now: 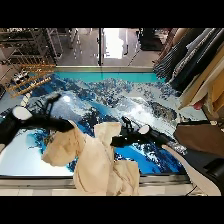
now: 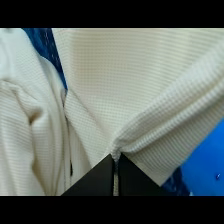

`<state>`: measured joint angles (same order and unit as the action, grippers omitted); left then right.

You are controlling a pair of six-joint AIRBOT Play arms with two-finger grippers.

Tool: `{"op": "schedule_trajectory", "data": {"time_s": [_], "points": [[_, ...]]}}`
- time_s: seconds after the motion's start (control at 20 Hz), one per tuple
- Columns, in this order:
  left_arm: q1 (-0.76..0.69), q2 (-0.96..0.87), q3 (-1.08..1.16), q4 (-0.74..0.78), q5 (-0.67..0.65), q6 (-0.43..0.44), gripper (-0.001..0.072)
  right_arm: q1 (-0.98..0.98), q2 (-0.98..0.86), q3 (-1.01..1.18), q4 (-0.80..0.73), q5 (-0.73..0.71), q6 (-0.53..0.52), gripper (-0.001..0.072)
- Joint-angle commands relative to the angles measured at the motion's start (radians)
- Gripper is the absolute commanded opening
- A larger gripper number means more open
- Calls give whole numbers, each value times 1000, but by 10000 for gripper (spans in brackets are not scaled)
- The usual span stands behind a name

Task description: Fold the clothes and pants, and hang the long-sleeved shirts on hangers.

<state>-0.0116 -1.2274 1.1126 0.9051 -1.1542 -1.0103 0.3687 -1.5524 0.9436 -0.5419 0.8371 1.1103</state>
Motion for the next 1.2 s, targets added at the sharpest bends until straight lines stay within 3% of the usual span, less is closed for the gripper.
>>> {"op": "schedule_trajectory", "data": {"time_s": [0.0,0.15,0.25,0.35,0.45,0.55,0.7,0.75,0.8,0.85,1.0,1.1,1.15], "points": [[168,57,182,-1,-66,-7,24,-11,-5,217,-276,10,131,25],[453,60,309,-2,-66,-23,24,-153,222,387,-740,175,286,26],[637,57,317,-1,-85,-22,24,-275,398,454,-844,246,291,26],[767,39,315,-1,-207,-17,24,-378,527,480,-810,335,292,26],[821,18,308,2,-327,83,24,-396,586,478,-756,422,291,26],[827,10,273,-5,-290,91,24,-367,540,472,-772,346,291,27],[818,-4,208,-2,-208,90,23,-367,328,475,-713,141,332,31],[818,-17,195,-1,-199,90,23,-367,239,500,-648,108,332,146],[818,-31,190,-1,-200,90,23,-367,154,549,-595,130,331,353],[818,-41,186,-2,-200,90,23,-366,77,611,-558,184,323,472],[820,-54,186,3,-200,91,24,-365,-20,701,-530,439,225,476],[824,-54,186,7,-200,91,24,-338,24,583,-506,685,169,438],[824,-54,186,6,-201,90,24,-305,85,450,-475,731,147,416]]}}
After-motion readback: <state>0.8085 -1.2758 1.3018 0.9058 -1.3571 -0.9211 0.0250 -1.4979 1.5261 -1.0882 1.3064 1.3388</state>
